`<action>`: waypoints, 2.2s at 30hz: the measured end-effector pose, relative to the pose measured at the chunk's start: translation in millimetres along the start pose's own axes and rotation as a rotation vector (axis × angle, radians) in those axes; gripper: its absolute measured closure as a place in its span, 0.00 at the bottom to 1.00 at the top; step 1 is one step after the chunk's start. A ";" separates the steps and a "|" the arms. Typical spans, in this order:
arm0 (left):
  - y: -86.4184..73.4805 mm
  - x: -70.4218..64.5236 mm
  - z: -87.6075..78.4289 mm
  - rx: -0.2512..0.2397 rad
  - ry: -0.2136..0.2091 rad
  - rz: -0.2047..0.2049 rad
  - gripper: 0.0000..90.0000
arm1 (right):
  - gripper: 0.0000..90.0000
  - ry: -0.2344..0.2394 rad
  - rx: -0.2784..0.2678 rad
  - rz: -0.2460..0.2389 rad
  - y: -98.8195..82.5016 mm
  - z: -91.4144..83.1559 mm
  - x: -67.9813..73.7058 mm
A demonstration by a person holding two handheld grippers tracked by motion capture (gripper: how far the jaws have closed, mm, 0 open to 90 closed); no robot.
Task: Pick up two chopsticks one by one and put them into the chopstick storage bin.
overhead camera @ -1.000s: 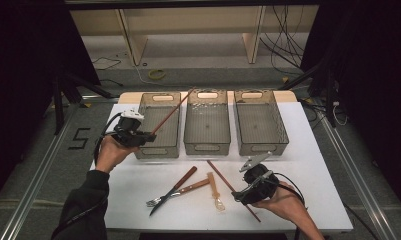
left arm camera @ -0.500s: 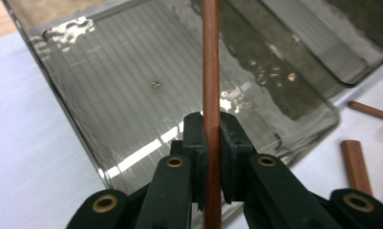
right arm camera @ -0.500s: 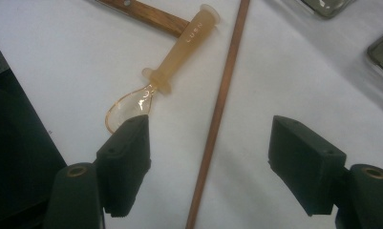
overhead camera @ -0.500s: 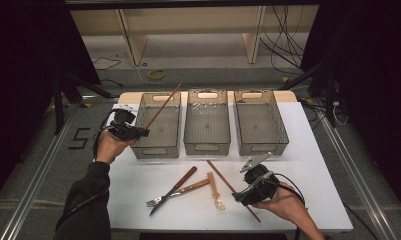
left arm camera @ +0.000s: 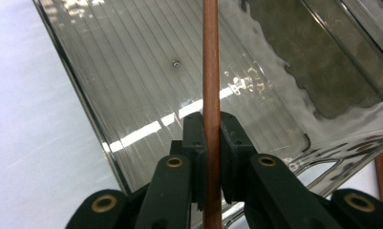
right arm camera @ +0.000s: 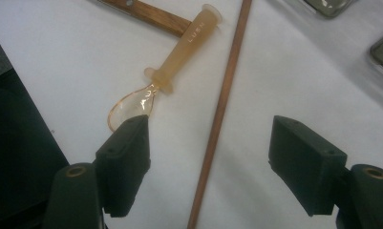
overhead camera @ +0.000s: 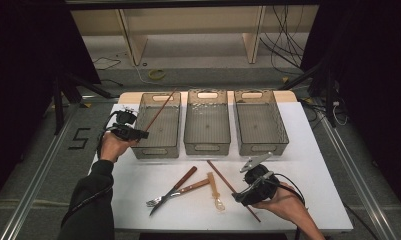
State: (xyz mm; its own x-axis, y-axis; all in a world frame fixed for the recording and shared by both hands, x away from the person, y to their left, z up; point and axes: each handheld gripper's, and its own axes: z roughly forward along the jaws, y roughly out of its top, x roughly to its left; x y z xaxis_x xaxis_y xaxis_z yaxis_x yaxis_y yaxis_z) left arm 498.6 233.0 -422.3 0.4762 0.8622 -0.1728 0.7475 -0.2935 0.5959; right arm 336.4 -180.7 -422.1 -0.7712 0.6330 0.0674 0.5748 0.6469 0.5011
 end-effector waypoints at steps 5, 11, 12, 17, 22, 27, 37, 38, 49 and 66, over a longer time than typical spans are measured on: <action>-1.8 1.5 3.3 -0.007 0.018 -0.028 0.80 | 0.35 0.004 0.000 0.003 -0.2 -0.5 -0.7; -1.9 -0.3 -6.1 -0.047 -0.032 -0.037 0.59 | 0.34 0.002 0.002 0.012 -0.2 -0.9 -1.8; -1.9 -0.3 -6.1 -0.047 -0.032 -0.037 0.56 | 0.34 0.002 0.002 0.012 -0.2 -0.9 -1.8; -8.6 -14.3 -23.5 -0.133 -0.097 -0.020 0.41 | 0.34 -0.007 0.010 0.026 0.1 -0.8 -3.6; -16.1 -27.5 -33.4 -0.186 -0.139 -0.005 0.33 | 0.36 -0.017 0.026 0.029 0.4 0.4 -4.6; -26.1 -43.2 -41.4 -0.206 -0.161 0.030 0.29 | 0.40 -0.019 0.052 0.030 1.8 3.3 -4.4; -46.7 -63.9 -45.4 -0.247 -0.198 0.079 0.24 | 0.54 -0.013 0.181 0.027 9.0 23.2 -7.0; -48.1 -66.1 -45.7 -0.249 -0.198 0.085 0.23 | 0.55 -0.016 0.190 0.025 9.6 25.0 -6.9; -63.3 -85.4 -54.3 -0.318 -0.232 0.133 0.22 | 0.67 -0.024 0.268 0.001 13.3 36.4 -6.0; -77.1 -94.9 -43.3 -0.269 -0.240 0.153 0.21 | 0.80 -0.036 0.330 -0.030 14.5 46.2 -2.8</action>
State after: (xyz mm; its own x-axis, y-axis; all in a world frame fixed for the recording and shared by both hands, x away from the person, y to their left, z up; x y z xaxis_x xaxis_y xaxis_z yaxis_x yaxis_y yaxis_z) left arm 375.7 191.6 -417.9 0.6910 0.6867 -0.2257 0.5269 -0.2647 0.8076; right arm 359.5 -153.5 -454.9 -0.7826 0.6220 0.0236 0.6138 0.7649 0.1952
